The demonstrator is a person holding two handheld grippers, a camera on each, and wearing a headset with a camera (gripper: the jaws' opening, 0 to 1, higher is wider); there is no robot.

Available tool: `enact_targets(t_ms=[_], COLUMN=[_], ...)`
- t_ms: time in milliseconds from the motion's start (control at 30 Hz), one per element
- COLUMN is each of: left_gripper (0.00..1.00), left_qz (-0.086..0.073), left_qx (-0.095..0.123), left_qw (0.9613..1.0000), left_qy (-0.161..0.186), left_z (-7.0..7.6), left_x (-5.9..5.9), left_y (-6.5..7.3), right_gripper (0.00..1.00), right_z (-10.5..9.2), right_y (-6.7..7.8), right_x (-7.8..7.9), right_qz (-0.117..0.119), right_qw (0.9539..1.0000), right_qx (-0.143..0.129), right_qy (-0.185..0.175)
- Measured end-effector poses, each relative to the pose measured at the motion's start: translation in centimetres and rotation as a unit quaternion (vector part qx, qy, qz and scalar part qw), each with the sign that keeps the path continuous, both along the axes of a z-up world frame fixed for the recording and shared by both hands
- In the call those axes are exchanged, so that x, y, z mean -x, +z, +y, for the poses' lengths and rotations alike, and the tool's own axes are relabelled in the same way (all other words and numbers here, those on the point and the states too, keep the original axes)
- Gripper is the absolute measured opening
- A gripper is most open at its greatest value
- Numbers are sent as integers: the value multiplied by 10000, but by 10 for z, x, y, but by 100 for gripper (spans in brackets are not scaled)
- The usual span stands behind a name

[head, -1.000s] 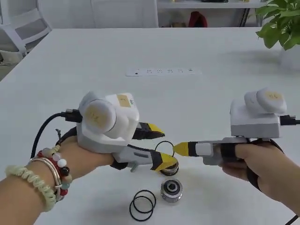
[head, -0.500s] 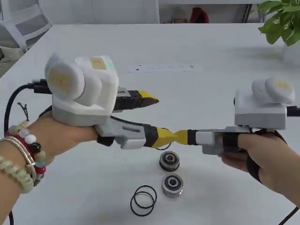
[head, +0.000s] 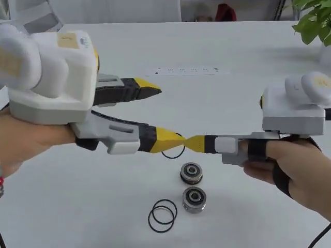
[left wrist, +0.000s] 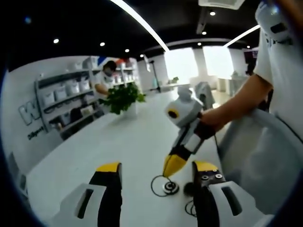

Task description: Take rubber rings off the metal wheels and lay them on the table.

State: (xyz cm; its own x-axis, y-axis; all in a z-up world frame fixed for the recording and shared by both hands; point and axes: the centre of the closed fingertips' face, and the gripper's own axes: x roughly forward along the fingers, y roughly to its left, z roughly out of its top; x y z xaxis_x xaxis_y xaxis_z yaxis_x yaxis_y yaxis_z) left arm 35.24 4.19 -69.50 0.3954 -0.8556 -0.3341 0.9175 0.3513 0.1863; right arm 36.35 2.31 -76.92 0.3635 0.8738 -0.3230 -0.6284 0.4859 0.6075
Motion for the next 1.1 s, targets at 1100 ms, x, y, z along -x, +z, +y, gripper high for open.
enact_targets(t_ms=[1100], left_gripper=[99], left_qz=[942], left_qx=[-76], left_qw=[9864], left_qy=[1348], left_z=[104], left_x=[64], left_y=[-70], right_gripper=[0], right_z=[29], right_y=[-22], right_x=[40], right_qz=[136], right_qw=[9949], right_qx=[403], right_qy=[918])
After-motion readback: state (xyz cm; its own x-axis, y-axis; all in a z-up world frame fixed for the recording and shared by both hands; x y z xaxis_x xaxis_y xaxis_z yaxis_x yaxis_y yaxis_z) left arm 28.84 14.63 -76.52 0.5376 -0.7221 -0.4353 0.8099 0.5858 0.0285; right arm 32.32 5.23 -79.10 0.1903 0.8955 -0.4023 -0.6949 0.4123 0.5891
